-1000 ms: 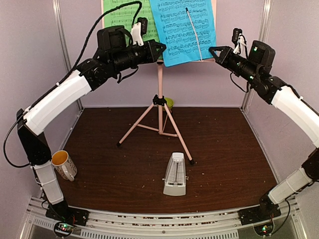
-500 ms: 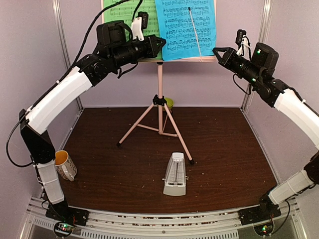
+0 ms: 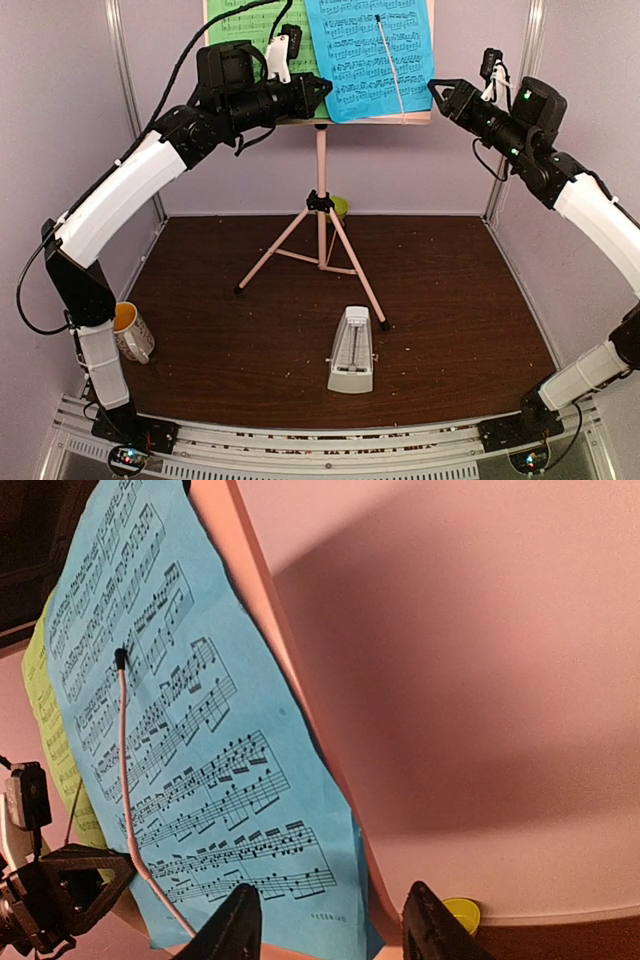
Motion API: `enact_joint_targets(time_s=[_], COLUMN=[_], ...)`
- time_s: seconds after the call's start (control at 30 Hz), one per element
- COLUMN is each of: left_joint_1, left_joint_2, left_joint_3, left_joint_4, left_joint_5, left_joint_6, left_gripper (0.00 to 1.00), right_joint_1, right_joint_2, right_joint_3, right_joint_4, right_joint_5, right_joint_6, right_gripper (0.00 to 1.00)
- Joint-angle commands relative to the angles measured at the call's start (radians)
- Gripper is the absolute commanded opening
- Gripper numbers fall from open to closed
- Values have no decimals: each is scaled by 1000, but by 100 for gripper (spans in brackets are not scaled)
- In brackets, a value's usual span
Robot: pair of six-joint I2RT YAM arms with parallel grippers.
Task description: Set up the instrument practice props
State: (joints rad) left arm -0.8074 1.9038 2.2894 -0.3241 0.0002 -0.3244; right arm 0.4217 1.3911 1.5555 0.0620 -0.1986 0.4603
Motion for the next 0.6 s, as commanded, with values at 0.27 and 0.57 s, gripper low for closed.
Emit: enact_joint_targets(time_s=[0.27,0.57], left_joint_1=[11,14], left_joint_2=[20,35], left_joint_3=[55,81], left_joint_4=[10,2], left_joint_5=[56,60], left_joint_6=[28,35], left_gripper=[0,0], right_joint_1=[-6,-6], right_joint_2=[56,20], right_joint_3=[67,12], right_joint_4=[13,23], right_joint_5=[-38,-20], right_joint_6=[13,-5], right_gripper=[31,0])
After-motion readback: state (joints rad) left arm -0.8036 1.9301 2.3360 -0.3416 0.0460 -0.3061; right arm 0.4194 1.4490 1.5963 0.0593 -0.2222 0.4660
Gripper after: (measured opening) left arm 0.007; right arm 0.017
